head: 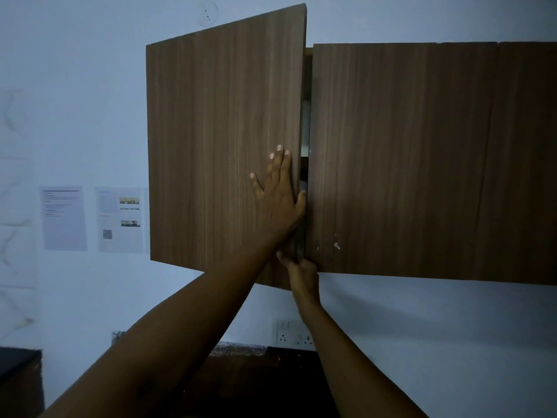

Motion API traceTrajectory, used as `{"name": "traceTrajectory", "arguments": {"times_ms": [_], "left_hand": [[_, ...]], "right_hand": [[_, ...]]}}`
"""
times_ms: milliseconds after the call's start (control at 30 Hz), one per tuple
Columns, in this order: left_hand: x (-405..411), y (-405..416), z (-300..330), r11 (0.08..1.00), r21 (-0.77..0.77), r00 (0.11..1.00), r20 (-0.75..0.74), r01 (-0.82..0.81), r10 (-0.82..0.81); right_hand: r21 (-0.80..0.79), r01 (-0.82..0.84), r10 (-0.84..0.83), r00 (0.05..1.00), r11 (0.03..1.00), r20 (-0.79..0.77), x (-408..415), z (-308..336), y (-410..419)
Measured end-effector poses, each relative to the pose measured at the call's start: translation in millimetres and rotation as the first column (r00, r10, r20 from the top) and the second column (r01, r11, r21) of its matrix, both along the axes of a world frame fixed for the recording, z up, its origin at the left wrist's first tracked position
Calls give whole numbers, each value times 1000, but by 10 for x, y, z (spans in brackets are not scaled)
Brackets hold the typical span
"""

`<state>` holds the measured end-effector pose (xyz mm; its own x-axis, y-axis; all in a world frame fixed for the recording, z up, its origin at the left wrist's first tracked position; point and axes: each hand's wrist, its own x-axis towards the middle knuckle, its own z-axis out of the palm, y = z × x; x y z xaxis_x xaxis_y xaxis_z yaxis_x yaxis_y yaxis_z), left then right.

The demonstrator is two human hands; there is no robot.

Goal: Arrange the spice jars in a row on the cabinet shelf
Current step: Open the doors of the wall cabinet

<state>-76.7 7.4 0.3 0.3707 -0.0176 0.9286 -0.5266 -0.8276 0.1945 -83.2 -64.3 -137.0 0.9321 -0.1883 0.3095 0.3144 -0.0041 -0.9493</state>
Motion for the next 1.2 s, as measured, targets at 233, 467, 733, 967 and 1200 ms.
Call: {"name": "traceTrajectory", "arguments": {"times_ms": [233,467,733,967,1200], "left_hand": [[-773,202,48,974,-208,991,115,95,-72],[-1554,924,44,962,-203,977,149,183,-155],[-2186,1925,-169,934,-353,977,212,56,22],[-2584,2918,-259,899,-372,933,175,-232,313],[-2640,3486,-253,855,-429,931,80,-291,357]], "right_hand": [[-105,54,12,838,993,545,-759,586,181],[-159,7,122,613,987,780,-1312,592,846],[-206,-93,224,534,974,815,-1770,469,1961],[-358,-42,329,511,933,794,-2065,417,2983],[-401,89,293,546,912,785,-2158,416,3630]]}}
